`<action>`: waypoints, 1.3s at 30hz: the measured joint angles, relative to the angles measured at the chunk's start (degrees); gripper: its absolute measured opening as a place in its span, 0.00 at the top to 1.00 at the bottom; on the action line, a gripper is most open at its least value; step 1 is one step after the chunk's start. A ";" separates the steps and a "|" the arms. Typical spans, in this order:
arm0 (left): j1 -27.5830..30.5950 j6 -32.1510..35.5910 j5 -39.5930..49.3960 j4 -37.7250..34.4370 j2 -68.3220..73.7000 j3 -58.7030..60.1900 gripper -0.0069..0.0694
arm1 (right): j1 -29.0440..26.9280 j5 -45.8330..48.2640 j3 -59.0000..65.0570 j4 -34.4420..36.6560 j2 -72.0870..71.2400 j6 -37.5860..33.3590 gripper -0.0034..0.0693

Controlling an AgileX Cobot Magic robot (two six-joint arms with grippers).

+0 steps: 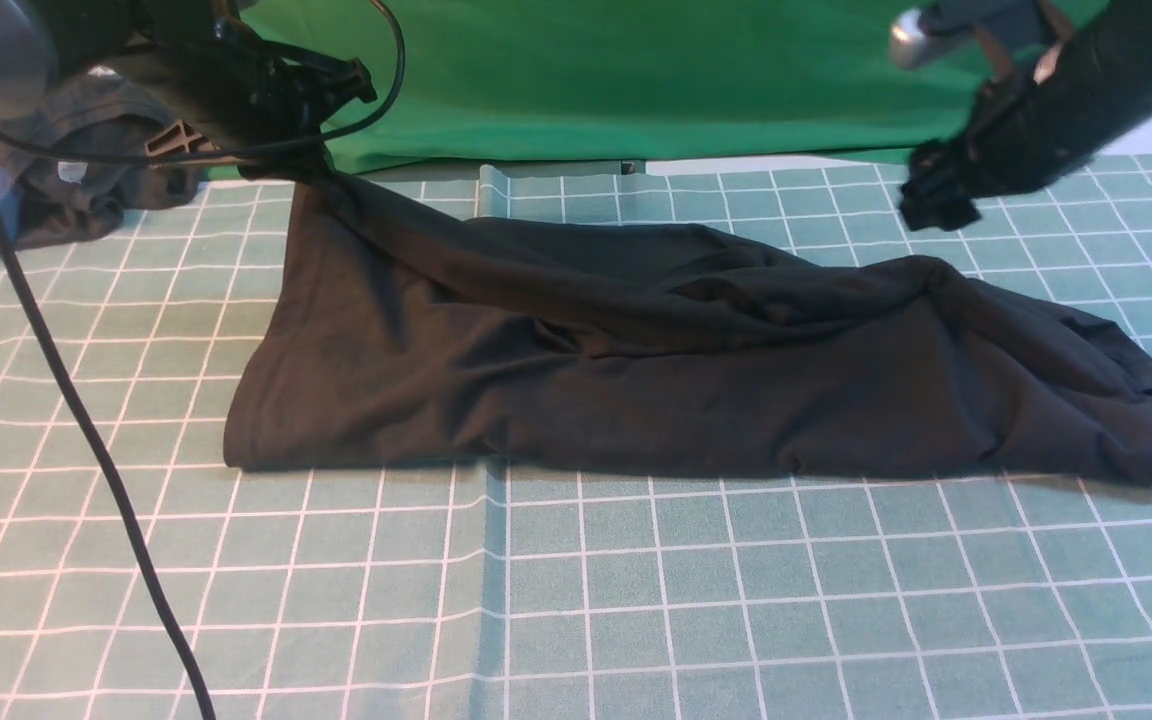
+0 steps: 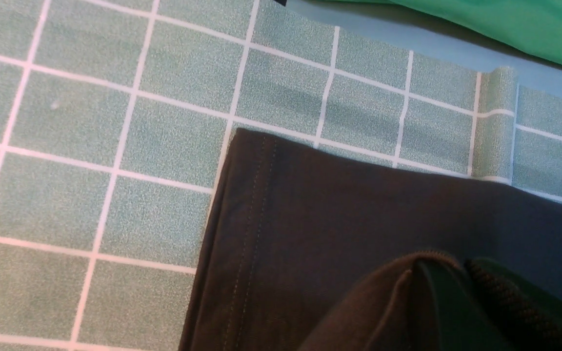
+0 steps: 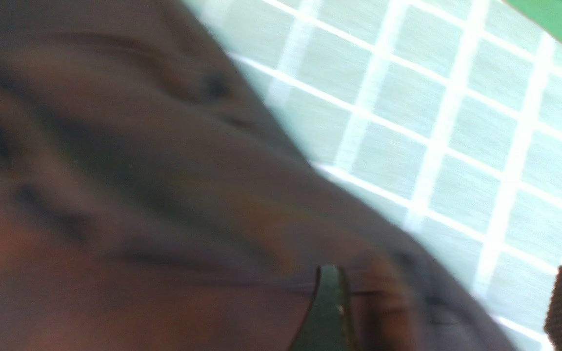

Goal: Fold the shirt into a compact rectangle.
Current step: 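Fold the black garment in half by bringing its near edge over to the far edge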

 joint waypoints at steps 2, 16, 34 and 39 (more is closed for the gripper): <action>0.00 0.67 0.09 -0.58 0.00 0.00 0.89 | 3.22 1.06 -0.07 2.30 0.55 -5.68 0.27; 0.00 3.16 1.14 -1.48 0.00 0.00 0.89 | 12.01 -6.09 -0.07 4.19 9.59 -15.79 0.32; 0.00 4.48 -1.08 -1.24 0.10 -0.94 0.89 | 9.26 -8.32 -4.96 4.01 10.23 -17.28 0.92; 0.00 4.48 -4.45 -1.24 0.66 -1.18 0.89 | 7.76 -12.21 -7.23 4.01 10.69 -17.28 0.92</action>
